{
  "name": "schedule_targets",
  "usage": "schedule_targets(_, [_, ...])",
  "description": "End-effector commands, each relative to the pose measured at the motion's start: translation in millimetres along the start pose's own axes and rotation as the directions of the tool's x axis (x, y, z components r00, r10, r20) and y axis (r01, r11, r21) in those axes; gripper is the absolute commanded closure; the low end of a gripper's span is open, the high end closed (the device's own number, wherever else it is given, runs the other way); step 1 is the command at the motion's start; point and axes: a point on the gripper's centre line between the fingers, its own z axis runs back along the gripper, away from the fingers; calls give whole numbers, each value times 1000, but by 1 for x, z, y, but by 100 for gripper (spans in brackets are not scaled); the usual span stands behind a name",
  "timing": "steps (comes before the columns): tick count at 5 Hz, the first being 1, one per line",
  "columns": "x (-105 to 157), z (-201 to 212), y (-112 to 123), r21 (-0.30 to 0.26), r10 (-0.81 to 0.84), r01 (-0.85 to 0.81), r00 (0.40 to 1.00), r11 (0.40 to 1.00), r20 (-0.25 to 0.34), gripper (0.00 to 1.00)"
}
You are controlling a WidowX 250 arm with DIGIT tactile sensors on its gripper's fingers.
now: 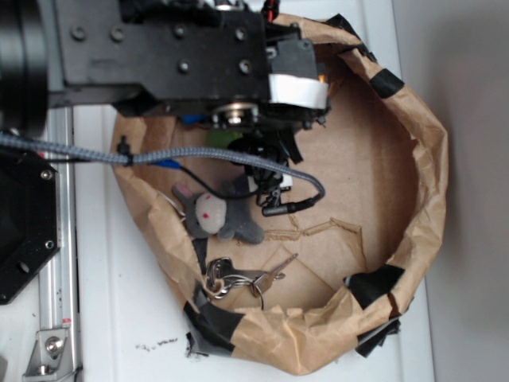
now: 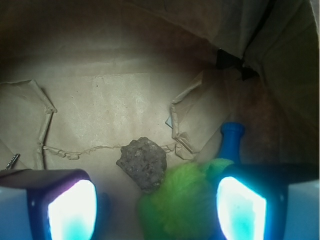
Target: Grab the rock.
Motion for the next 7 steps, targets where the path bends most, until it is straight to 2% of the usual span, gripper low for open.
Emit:
schedule_targets(1, [8,15,3,3,-4,3,998,1000,56,0])
schedule_targets(2, [5,-11,5,19,-141,141,988,990,58,0])
schedule_targets(3, [9,-28,9,-9,-281,282,959,959,37,0])
schedule_targets(4, [8,-47,8,-14,-362,362,932,932,1,0])
schedule_targets(5, [0,-57,1,-12,-413,413,910,911,-18,0])
schedule_targets(7, [1,-77,2,9,-416,417,908,909,-53,0])
